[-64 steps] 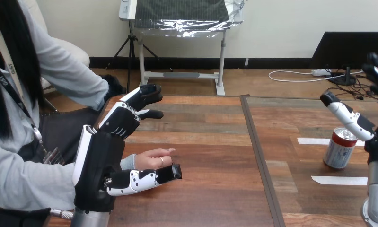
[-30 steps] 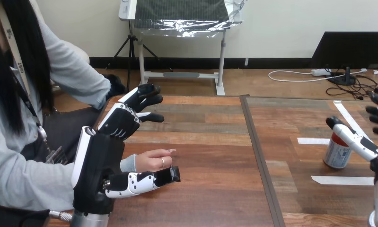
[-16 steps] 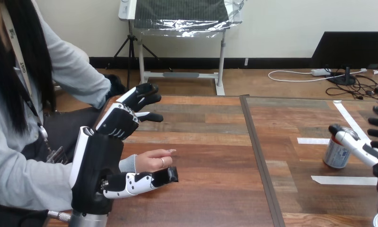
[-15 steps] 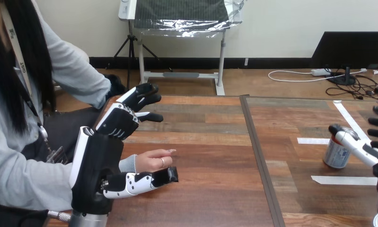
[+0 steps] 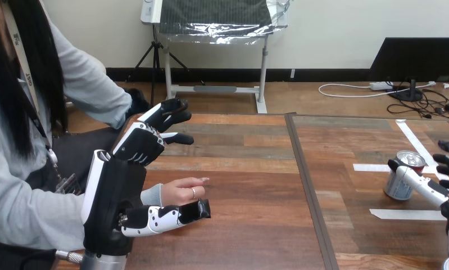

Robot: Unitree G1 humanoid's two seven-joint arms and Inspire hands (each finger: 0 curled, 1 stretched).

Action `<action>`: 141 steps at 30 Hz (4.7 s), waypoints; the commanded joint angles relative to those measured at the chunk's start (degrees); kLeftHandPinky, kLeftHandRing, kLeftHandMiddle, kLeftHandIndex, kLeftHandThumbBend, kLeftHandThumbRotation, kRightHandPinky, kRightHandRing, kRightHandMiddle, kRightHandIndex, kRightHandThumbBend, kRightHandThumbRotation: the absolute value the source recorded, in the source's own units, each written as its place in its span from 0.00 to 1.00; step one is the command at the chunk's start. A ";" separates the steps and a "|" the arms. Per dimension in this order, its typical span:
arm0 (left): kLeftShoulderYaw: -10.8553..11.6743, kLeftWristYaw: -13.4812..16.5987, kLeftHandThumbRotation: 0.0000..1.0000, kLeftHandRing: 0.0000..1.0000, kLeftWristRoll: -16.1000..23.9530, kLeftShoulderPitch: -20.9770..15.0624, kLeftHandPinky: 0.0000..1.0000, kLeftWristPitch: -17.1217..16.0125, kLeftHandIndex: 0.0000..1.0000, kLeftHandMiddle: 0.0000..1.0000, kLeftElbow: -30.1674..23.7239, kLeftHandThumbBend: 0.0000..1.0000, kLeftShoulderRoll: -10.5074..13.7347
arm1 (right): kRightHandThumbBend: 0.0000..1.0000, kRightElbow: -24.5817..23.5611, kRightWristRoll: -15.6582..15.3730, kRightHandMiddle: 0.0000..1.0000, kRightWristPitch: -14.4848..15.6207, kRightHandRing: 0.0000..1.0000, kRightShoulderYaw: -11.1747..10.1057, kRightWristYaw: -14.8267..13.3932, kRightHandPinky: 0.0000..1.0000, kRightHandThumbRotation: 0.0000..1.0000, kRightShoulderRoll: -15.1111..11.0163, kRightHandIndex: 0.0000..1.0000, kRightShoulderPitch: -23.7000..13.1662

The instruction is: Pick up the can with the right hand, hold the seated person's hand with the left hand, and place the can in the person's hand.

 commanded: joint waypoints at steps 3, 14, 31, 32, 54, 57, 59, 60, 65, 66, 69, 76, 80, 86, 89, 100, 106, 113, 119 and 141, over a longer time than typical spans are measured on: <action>-0.02 -0.25 0.36 0.81 -0.88 -1.35 0.65 -0.02 0.81 0.84 -3.41 1.00 0.30 | 1.00 -0.03 0.33 0.85 0.77 0.84 0.32 0.72 0.81 0.55 0.03 0.90 -5.76; -0.14 -0.68 0.37 0.81 -1.21 -0.98 0.65 0.24 0.81 0.84 -4.46 1.00 0.50 | 1.00 0.50 0.47 0.85 1.22 0.83 0.55 2.17 0.79 0.56 0.14 0.90 -5.74; 0.17 -2.14 0.40 0.83 -2.26 -0.93 0.65 -0.20 0.81 0.86 -4.57 1.00 0.75 | 1.00 1.18 1.07 0.85 2.58 0.77 0.44 4.26 0.71 0.54 0.66 0.90 -6.15; 0.09 -2.21 0.40 0.83 -2.45 -0.90 0.65 -0.13 0.81 0.86 -4.69 1.00 0.76 | 1.00 1.23 0.99 0.85 2.77 0.77 0.51 4.25 0.71 0.54 0.68 0.90 -6.19; -0.66 -5.07 0.37 0.83 -6.08 -0.54 0.65 0.40 0.80 0.86 -5.60 1.00 0.77 | 1.00 1.73 3.78 0.80 5.53 0.78 -1.15 6.49 0.70 0.33 1.61 0.85 -7.26; -0.60 -5.46 0.36 0.84 -6.52 -0.44 0.65 0.58 0.80 0.86 -5.72 1.00 0.73 | 1.00 1.73 3.67 0.77 5.67 0.74 -0.89 5.78 0.65 0.28 1.62 0.83 -7.41; -0.54 -5.73 0.36 0.84 -6.80 -0.44 0.65 0.58 0.80 0.86 -5.69 1.00 0.62 | 0.99 1.68 3.44 0.74 5.75 0.66 -0.65 5.16 0.57 0.23 1.63 0.80 -7.53; -0.51 -5.86 0.36 0.84 -6.90 -0.46 0.65 0.58 0.80 0.86 -5.66 1.00 0.57 | 0.98 1.67 3.38 0.73 5.79 0.64 -0.59 5.00 0.54 0.21 1.63 0.79 -7.56; -0.41 -6.26 0.35 0.84 -7.14 -0.46 0.65 0.62 0.80 0.86 -5.75 1.00 0.40 | 0.96 1.63 3.53 0.68 5.55 0.57 -0.73 4.57 0.47 0.11 1.78 0.74 -7.76; -0.38 -6.32 0.35 0.84 -7.16 -0.46 0.65 0.64 0.80 0.86 -5.76 1.00 0.38 | 0.96 1.64 3.65 0.67 5.48 0.57 -0.82 4.66 0.47 0.09 1.81 0.73 -7.78; -0.25 -6.42 0.35 0.84 -7.15 -0.52 0.65 0.50 0.80 0.86 -5.63 1.00 0.24 | 0.95 1.67 4.25 0.63 5.09 0.56 -1.32 5.19 0.48 0.03 1.94 0.69 -7.80; -0.05 -6.34 0.36 0.83 -6.91 -0.57 0.65 0.40 0.79 0.86 -5.53 1.00 0.00 | 0.93 1.70 4.27 0.58 4.84 0.52 -1.41 4.94 0.45 0.01 2.02 0.62 -7.94; 0.08 -6.20 0.36 0.83 -6.60 -0.53 0.65 0.46 0.79 0.86 -5.63 1.00 -0.02 | 0.92 1.71 4.92 0.54 4.84 0.48 -1.97 5.65 0.43 0.00 2.17 0.59 -8.08; 0.09 -6.27 0.37 0.83 -6.61 -0.63 0.65 0.50 0.79 0.86 -5.63 1.00 0.01 | 0.91 1.63 5.73 0.51 4.20 0.45 -2.79 6.66 0.40 0.00 2.38 0.56 -8.12; -0.06 -6.52 0.37 0.84 -6.91 -0.69 0.65 0.57 0.79 0.86 -5.62 1.00 0.12 | 0.90 1.57 6.20 0.50 4.07 0.44 -3.04 6.84 0.39 0.00 2.49 0.55 -8.19; 0.04 -6.88 0.37 0.84 -7.03 -1.00 0.65 0.72 0.80 0.86 -5.18 1.00 0.15 | 0.87 1.57 5.95 0.49 5.17 0.42 -2.72 6.35 0.40 0.00 2.36 0.54 -8.50; 0.11 -6.96 0.37 0.85 -6.92 -1.08 0.66 0.98 0.80 0.86 -5.25 1.00 0.11 | 0.85 1.46 5.78 0.48 4.55 0.42 -2.60 6.24 0.40 0.00 2.31 0.53 -8.44; 0.15 -7.12 0.37 0.85 -6.90 -1.11 0.66 1.19 0.80 0.87 -5.22 1.00 0.18 | 0.83 1.34 6.03 0.47 4.09 0.42 -2.80 6.49 0.40 0.00 2.36 0.52 -8.43; 0.12 -7.43 0.37 0.86 -7.16 -1.20 0.67 1.41 0.80 0.87 -5.19 1.00 0.24 | 0.82 1.18 6.03 0.47 4.04 0.41 -2.80 6.28 0.40 0.00 2.44 0.52 -8.56; 0.56 -7.95 0.38 0.85 -7.13 -1.85 0.67 1.40 0.79 0.87 -4.32 1.00 0.23 | 0.95 0.51 4.81 0.63 6.84 0.62 -0.98 5.77 0.55 0.06 2.56 0.68 -9.61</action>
